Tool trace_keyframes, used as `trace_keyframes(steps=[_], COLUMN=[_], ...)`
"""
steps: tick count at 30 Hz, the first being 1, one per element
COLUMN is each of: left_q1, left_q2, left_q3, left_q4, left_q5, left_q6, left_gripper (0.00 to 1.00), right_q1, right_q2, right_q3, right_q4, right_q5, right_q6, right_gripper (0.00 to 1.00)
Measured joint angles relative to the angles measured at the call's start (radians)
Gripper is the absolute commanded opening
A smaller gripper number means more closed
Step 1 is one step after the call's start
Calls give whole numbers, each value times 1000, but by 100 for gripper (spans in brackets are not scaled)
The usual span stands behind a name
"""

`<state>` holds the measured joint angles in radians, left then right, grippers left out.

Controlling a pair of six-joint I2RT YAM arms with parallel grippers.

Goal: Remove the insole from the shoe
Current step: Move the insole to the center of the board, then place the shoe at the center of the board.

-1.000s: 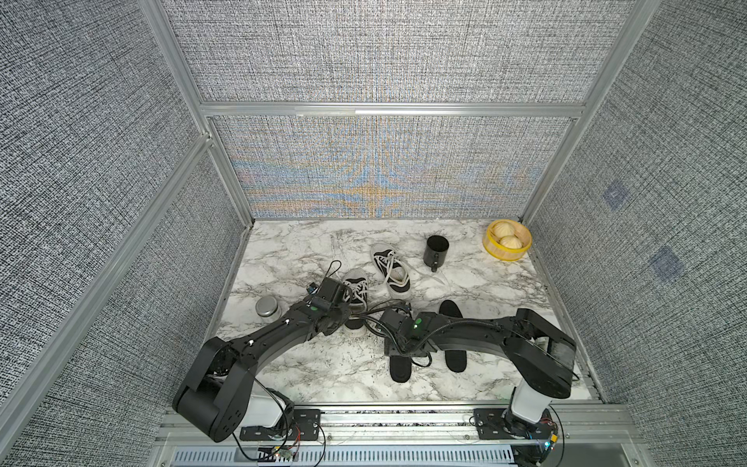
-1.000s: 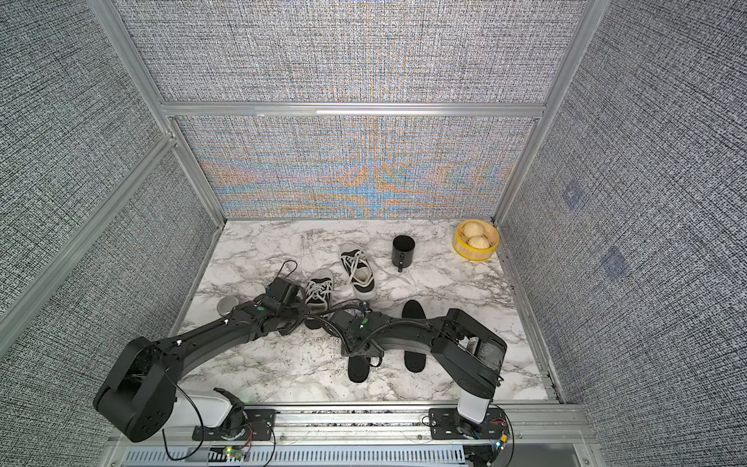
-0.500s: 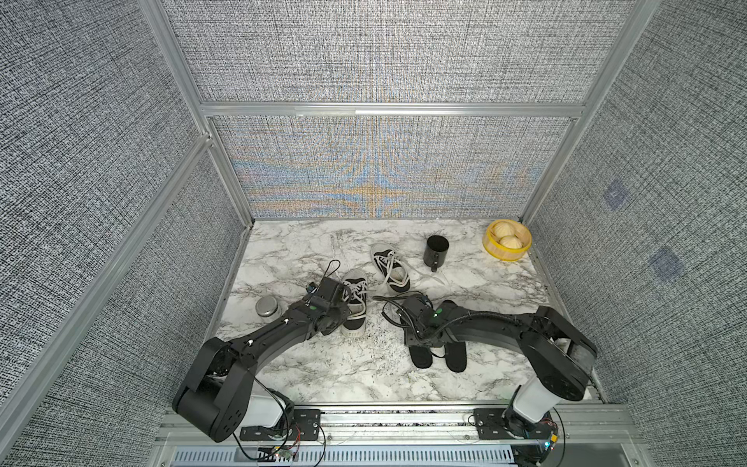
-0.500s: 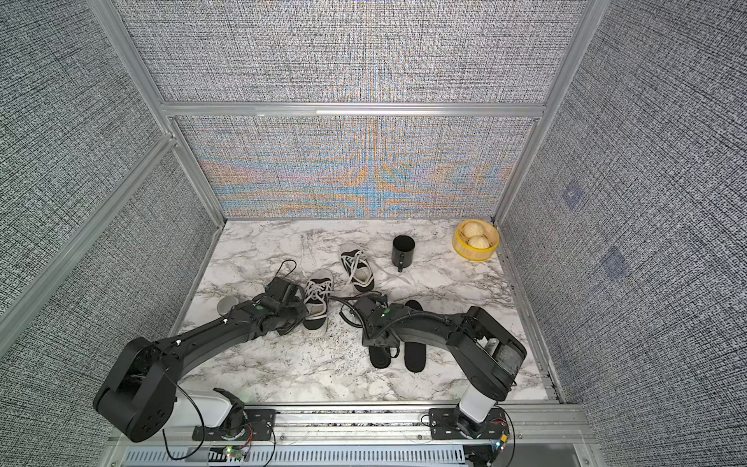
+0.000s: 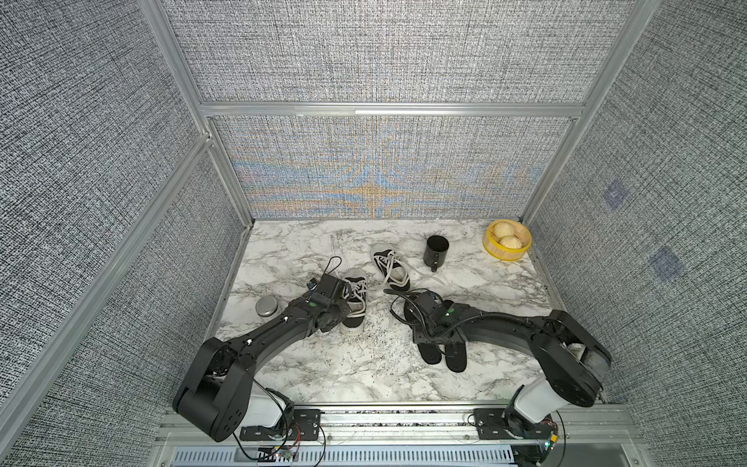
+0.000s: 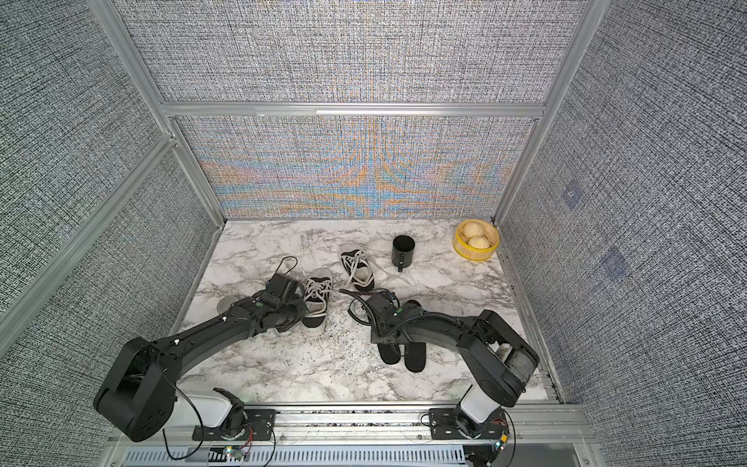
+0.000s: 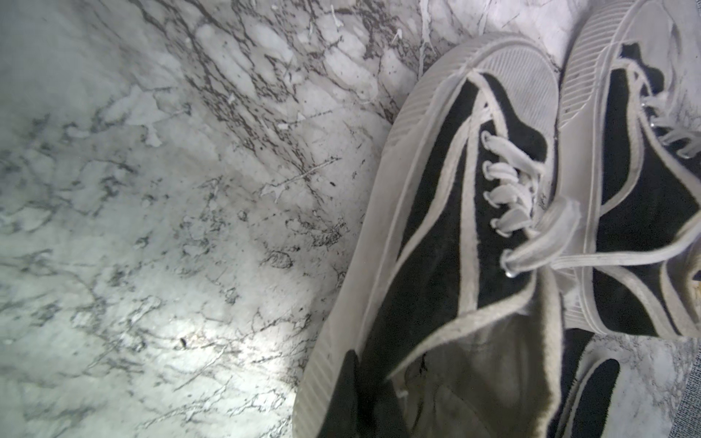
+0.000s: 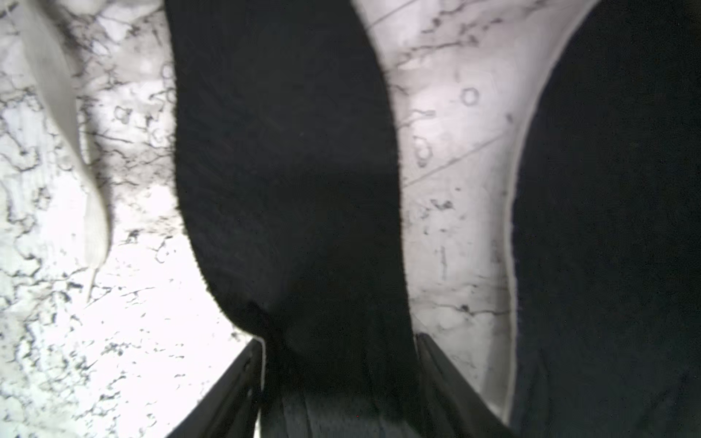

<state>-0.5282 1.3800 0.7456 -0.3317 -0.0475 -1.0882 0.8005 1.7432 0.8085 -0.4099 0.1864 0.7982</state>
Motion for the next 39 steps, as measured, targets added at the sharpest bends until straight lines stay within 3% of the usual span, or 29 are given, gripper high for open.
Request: trace_keyframes(steps=[7, 12, 15, 23, 32, 33, 39], left_q1=[1, 6, 10, 27, 29, 29, 32], left_q2=[11, 23, 34, 130, 276, 283, 264], left_q3=[8, 29, 37, 89, 199, 203, 196], left_q4=[-13, -14, -6, 58, 148, 153, 165], left_q5=[-5, -6, -13, -24, -19, -16, -9], left_q6=[12, 32, 38, 27, 2, -2, 5], left_gripper=[0, 0, 0, 0, 0, 3, 46], right_q1=[8, 9, 9, -50, -206, -220, -314], right_q2=[-53, -64, -143, -391, -509, -514, -560], right_q3=[-64, -39, -27, -1, -66, -69, -95], right_q4=[15, -40, -100, -50, -20, -19, 1], right_q5=[44, 42, 42, 47, 12, 6, -12], right_q6=[59, 66, 57, -27, -102, -107, -158], right_gripper=[69, 89, 98, 98, 98, 98, 98])
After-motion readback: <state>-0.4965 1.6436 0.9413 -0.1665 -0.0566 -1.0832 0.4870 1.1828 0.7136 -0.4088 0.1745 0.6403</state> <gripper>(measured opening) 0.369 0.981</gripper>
